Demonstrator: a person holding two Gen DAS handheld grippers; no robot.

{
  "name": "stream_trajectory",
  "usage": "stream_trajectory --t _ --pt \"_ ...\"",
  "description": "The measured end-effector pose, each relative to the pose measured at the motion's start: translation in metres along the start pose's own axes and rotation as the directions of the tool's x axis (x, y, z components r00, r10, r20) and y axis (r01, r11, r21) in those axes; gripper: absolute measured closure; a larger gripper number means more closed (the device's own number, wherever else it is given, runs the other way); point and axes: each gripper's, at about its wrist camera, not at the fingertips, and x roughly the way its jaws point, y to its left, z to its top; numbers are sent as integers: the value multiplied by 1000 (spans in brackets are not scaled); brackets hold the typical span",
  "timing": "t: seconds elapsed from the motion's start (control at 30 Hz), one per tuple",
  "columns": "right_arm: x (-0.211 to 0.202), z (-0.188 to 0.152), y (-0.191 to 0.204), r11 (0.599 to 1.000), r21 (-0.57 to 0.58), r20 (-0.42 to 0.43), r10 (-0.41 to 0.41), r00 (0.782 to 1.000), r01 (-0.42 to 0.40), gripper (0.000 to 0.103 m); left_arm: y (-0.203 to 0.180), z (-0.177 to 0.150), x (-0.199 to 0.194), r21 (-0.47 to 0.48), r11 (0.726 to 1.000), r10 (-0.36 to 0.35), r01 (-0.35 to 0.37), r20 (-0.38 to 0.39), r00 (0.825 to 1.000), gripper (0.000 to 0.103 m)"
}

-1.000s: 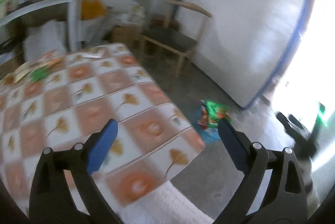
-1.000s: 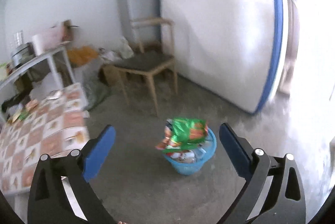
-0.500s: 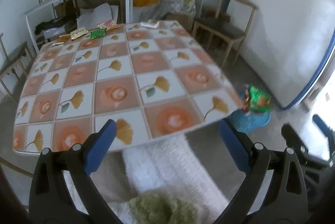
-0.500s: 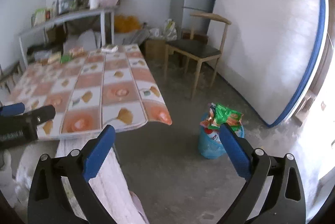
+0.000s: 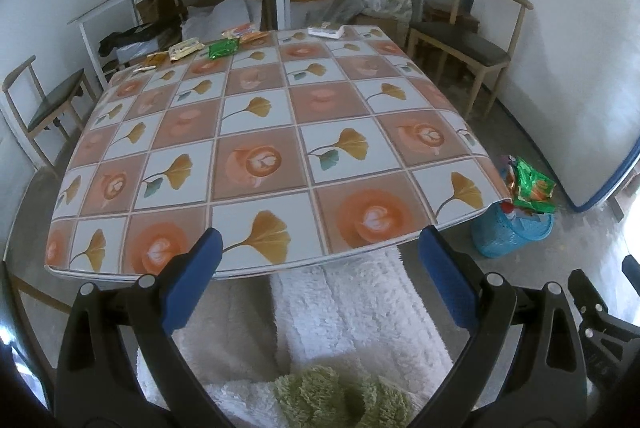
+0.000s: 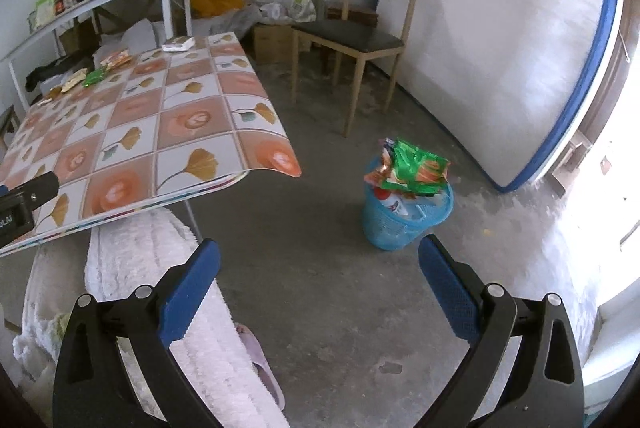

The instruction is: Collect trash

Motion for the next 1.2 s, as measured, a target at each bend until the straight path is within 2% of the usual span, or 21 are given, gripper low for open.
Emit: stream_trajectory --t 0.43,0.67,1.2 --pt "4 -2 -1 1000 -6 -11 -18 1000 18 6 -10 -2 -4 49 999 6 -7 25 1000 9" --pt "3 -2 -3 1000 -5 -10 -20 1000 20 6 -20 -4 -9 114 993 23 -28 46 999 8" --pt "2 -2 -16 999 19 -7 -26 1000 27 6 -23 -3 -10 102 994 23 -25 26 999 8"
